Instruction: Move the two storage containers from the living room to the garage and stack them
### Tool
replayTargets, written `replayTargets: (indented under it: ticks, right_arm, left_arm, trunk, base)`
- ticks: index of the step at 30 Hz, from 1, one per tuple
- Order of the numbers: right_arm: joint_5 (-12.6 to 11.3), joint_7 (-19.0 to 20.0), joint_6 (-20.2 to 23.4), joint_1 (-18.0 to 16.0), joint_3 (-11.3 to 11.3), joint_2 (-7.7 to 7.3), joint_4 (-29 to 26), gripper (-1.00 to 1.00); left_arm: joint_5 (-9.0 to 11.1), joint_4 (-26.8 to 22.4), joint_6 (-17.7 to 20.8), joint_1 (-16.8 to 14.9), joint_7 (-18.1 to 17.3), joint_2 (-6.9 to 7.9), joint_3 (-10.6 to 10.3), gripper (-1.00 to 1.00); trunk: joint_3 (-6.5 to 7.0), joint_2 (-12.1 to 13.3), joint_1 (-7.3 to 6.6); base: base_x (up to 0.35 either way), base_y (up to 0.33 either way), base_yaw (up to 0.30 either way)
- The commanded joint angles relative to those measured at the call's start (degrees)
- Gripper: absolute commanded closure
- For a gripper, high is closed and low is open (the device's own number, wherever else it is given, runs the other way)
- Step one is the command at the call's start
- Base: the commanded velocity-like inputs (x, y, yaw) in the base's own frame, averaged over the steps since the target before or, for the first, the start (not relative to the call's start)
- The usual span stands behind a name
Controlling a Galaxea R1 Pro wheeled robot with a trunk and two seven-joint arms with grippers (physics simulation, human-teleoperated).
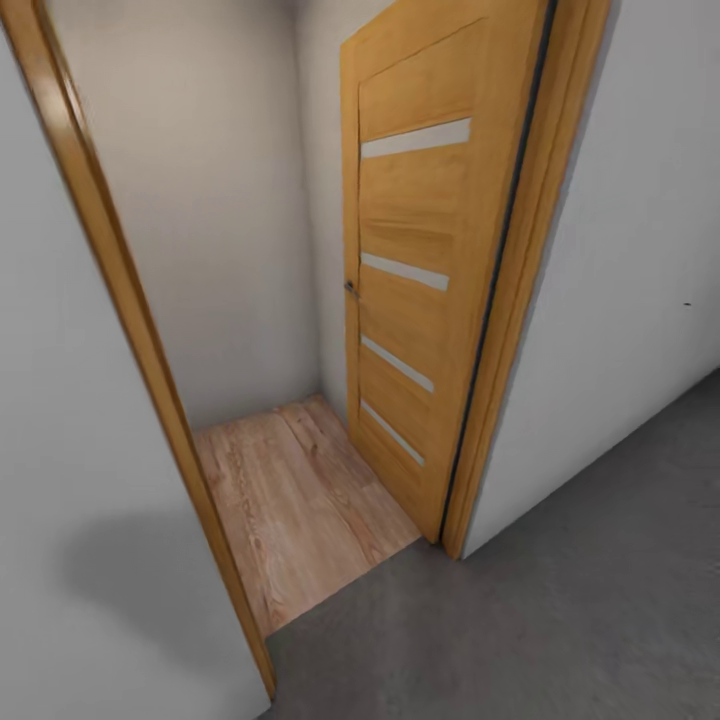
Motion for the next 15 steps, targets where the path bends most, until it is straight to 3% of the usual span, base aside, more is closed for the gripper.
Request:
replayTargets:
  ticks: [1,15]
  right_arm:
    - [-0.54,-0.03,-0.31,-0.08,0.49,0.06,0.18,-1.0]
    - [-0.54,-0.03,-0.31,-0.09,0.47,-0.01,0.18,-1.0]
  left_arm:
    - [0.28,-0.02,0.09,-0.02,0.03,0.0,0.0,-1.0]
    - [0.34,-0.02,0.09,-0.02,0.03,0.0,0.0,-1.0]
  trunk:
    - [-0.04,-0.05,0.03]
    - [0.37,-0.05,0.03]
  base:
    - [0.252,-0.101,-0.23]
    - [0.249,-0.101,-0.229]
